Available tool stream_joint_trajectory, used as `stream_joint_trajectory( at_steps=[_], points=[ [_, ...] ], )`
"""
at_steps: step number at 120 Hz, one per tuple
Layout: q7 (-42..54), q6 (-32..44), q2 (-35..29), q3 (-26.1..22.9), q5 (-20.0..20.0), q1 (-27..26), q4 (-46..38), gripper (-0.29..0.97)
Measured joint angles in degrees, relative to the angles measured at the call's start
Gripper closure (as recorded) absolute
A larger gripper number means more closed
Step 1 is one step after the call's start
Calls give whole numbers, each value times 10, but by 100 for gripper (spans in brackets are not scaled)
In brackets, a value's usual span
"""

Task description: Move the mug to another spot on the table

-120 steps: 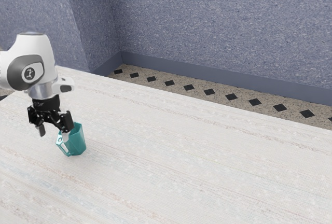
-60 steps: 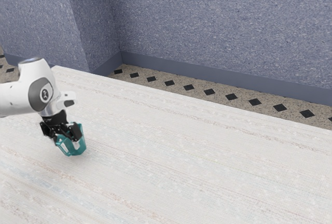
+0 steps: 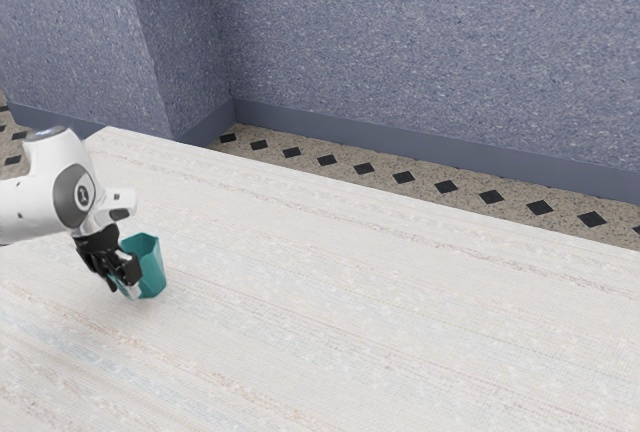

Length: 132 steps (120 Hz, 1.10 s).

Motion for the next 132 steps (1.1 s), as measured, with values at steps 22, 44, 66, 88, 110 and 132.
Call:
stream_joint_trajectory(
  at_steps=[22, 44, 66, 88, 110, 132],
  points=[
    [27, 39, -10, 0, -34, 0, -28, 48],
    [48, 92, -18, -4, -46, 0, -38, 54],
    [64, 171, -23, -25, -46, -7, -51, 66],
    [76, 246, -44, -40, -48, -5, -76, 69],
    [87, 313, -86, -77, -52, -7, -112, 72],
    [96, 344, -100, -137, -55, 7, -132, 75]
  ],
)
